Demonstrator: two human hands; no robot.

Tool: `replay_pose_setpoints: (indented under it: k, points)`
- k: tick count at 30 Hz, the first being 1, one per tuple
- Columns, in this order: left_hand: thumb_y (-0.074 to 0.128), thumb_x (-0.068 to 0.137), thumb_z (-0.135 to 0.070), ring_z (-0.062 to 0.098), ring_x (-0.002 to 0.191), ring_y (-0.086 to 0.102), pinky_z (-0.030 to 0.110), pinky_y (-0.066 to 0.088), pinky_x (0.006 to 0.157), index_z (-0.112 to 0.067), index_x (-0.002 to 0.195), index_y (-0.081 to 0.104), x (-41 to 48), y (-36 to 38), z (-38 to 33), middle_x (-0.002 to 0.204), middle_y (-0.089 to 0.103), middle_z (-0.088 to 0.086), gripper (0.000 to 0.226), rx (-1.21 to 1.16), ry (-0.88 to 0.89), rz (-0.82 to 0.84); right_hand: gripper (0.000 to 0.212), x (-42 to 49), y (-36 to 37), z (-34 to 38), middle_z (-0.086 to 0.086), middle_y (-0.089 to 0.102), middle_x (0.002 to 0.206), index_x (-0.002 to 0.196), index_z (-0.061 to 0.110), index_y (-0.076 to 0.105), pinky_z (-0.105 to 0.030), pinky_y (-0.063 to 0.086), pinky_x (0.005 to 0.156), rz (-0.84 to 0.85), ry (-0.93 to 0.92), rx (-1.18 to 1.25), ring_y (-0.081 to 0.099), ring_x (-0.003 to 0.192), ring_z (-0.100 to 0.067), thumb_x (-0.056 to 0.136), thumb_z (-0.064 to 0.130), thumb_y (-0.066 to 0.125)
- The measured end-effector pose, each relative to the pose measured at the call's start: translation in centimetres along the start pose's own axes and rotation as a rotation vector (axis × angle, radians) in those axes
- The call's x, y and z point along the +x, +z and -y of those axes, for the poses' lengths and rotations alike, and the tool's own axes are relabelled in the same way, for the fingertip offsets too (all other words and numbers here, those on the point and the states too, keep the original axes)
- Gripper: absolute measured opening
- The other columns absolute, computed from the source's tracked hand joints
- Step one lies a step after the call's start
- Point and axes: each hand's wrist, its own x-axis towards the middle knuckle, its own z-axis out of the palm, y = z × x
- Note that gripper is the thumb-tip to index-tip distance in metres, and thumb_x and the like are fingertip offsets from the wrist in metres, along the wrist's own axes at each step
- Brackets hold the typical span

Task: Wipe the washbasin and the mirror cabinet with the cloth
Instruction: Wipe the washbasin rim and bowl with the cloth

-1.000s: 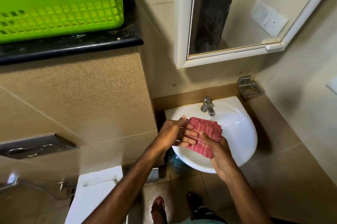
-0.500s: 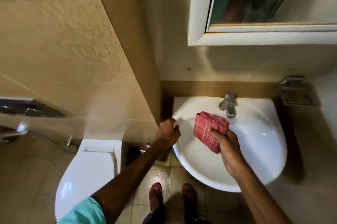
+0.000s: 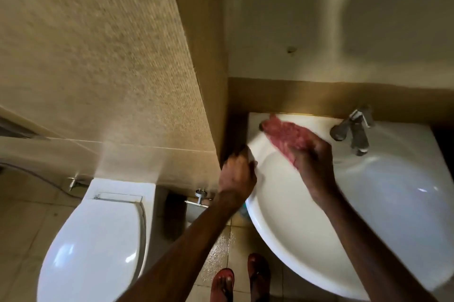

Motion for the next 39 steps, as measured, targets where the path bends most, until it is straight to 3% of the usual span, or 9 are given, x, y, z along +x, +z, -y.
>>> replay_pose_setpoints:
  k: [6,10,14,17,22,26,33,36,39]
  points:
    - [0.057,0.099,-0.033,0.041,0.097,0.065,0.045,0.052,0.079,-0.010,0.120,0.060,0.5,0.4,1.3,0.101,0.070,0.016,0.031,-0.097,0.080,-0.059,0.064,6.4,1.9,-8.4,-0.015,0.057,0.150,0.144,0.005,0.059,-0.051,0.032,0.125,0.116,-0.464,-0.814,0.045,0.147,-0.035,0.081,0.003,0.052]
    - [0.054,0.099,-0.033,0.033,0.096,0.066,0.043,0.053,0.080,-0.013,0.121,0.061,0.6,0.6,2.2,0.104,0.071,0.011,0.030,-0.158,0.129,-0.069,0.075,5.7,2.8,-12.3,-0.008,0.025,0.172,0.164,0.012,0.027,-0.052,0.017,0.130,0.256,-0.448,-1.055,0.010,0.162,-0.025,0.097,0.043,0.041]
    - [0.052,0.083,-0.007,0.034,0.092,0.068,0.028,0.048,0.075,-0.006,0.112,0.061,-0.4,0.5,3.0,0.100,0.071,0.011,0.030,-0.327,0.145,-0.082,0.087,4.5,3.2,-11.6,-0.006,0.020,0.173,0.164,0.016,0.025,-0.049,0.013,0.131,0.266,-0.330,-1.077,0.006,0.162,-0.022,0.098,0.072,0.028]
    - [0.053,0.077,0.007,0.021,0.106,0.067,0.004,0.041,0.081,-0.004,0.125,0.060,-1.4,-0.3,2.5,0.113,0.069,0.000,0.049,-0.453,0.105,-0.120,0.068,1.6,3.5,-11.5,-0.005,0.025,0.171,0.160,0.015,0.033,-0.051,0.021,0.128,0.256,-0.381,-1.024,0.011,0.162,-0.019,0.107,0.057,0.028]
    - [0.057,0.076,0.011,0.017,0.111,0.066,-0.001,0.038,0.085,-0.009,0.137,0.057,-1.8,-0.3,1.5,0.122,0.071,0.003,0.064,-0.525,0.055,-0.162,0.059,0.0,4.1,-12.8,-0.003,0.023,0.172,0.160,0.015,0.034,-0.041,0.014,0.131,0.217,-0.447,-1.002,0.005,0.162,-0.016,0.107,0.042,0.036]
    - [0.055,0.077,0.010,0.027,0.113,0.067,0.022,0.049,0.093,-0.006,0.134,0.056,-2.0,-0.2,0.6,0.122,0.070,0.010,0.058,-0.517,0.030,-0.164,0.067,5.0,5.1,-12.3,-0.011,0.039,0.165,0.161,0.014,0.036,-0.047,0.017,0.131,0.109,-0.465,-1.166,0.024,0.159,-0.029,0.104,0.050,0.037]
    - [0.050,0.087,-0.003,0.007,0.129,0.055,0.008,0.037,0.104,-0.006,0.147,0.047,-2.5,-1.1,-0.8,0.137,0.057,-0.007,0.060,-0.629,-0.006,-0.258,0.068,4.7,5.7,-12.6,-0.004,0.035,0.168,0.162,0.023,0.034,-0.052,0.017,0.128,0.031,-0.362,-1.176,0.019,0.160,-0.023,0.101,0.050,0.034]
    - [0.042,0.080,-0.016,0.005,0.138,0.045,0.019,0.033,0.118,-0.005,0.151,0.044,-2.6,-1.7,-0.8,0.150,0.051,0.000,0.072,-0.690,-0.009,-0.288,0.067,0.7,5.5,-13.3,0.001,0.020,0.173,0.164,0.025,0.029,-0.044,0.003,0.130,0.089,-0.371,-1.111,0.004,0.162,-0.017,0.101,0.048,0.030]
    - [0.041,0.081,-0.022,0.003,0.133,0.046,0.009,0.031,0.109,-0.009,0.149,0.048,-2.3,-2.0,-1.2,0.147,0.055,-0.002,0.070,-0.690,-0.029,-0.286,0.072,-0.4,5.2,-13.3,0.006,0.007,0.175,0.166,0.027,0.020,-0.042,-0.002,0.131,0.150,-0.368,-1.098,-0.005,0.162,-0.014,0.098,0.049,0.028]
